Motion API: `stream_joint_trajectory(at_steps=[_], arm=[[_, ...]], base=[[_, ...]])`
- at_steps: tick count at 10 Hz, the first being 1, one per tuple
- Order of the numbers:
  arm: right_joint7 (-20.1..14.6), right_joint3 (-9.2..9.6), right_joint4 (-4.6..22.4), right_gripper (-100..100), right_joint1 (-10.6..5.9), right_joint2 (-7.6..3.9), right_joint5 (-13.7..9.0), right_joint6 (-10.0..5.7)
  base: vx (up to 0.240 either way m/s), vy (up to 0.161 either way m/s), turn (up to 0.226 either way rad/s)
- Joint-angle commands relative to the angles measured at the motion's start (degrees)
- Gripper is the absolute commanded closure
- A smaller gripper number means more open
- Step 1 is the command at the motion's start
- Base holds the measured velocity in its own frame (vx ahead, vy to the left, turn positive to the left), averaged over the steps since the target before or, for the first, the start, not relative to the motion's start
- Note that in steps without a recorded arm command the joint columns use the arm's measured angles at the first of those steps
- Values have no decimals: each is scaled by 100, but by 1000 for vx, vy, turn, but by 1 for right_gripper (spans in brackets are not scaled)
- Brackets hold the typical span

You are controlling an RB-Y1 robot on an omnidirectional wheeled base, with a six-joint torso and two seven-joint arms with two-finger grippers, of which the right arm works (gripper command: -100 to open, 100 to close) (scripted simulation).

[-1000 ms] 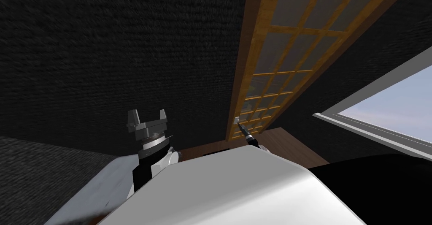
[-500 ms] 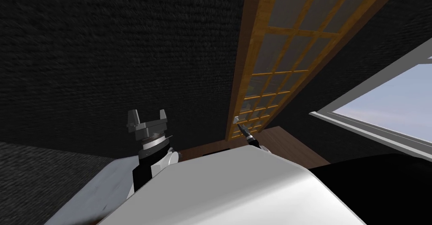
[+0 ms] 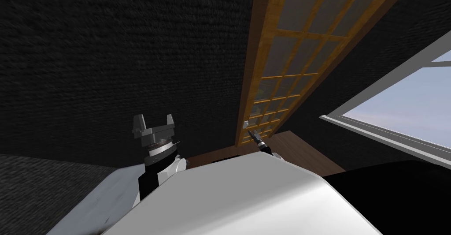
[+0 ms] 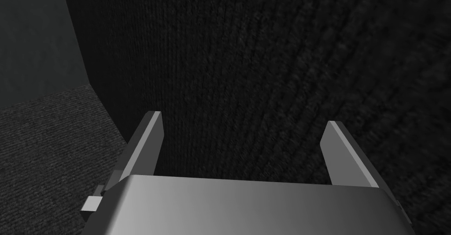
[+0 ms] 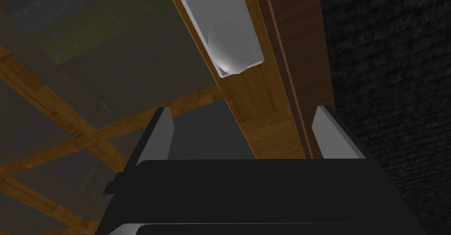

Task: Pull the door open

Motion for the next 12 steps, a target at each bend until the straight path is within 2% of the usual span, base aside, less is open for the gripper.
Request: stream_joint_trajectory(at_steps=[1, 2, 8, 12], arm=[[286, -23, 6, -100, 25, -18, 71, -34], [322, -23, 6, -100, 25, -18, 71, -34], [1221, -103, 35, -100, 111, -80, 311, -148], [1613, -143, 49, -100, 154, -111, 432, -205]], base=[[-11, 16, -62], [-8, 13, -19], [-11, 13, -45], [-9, 13, -36]])
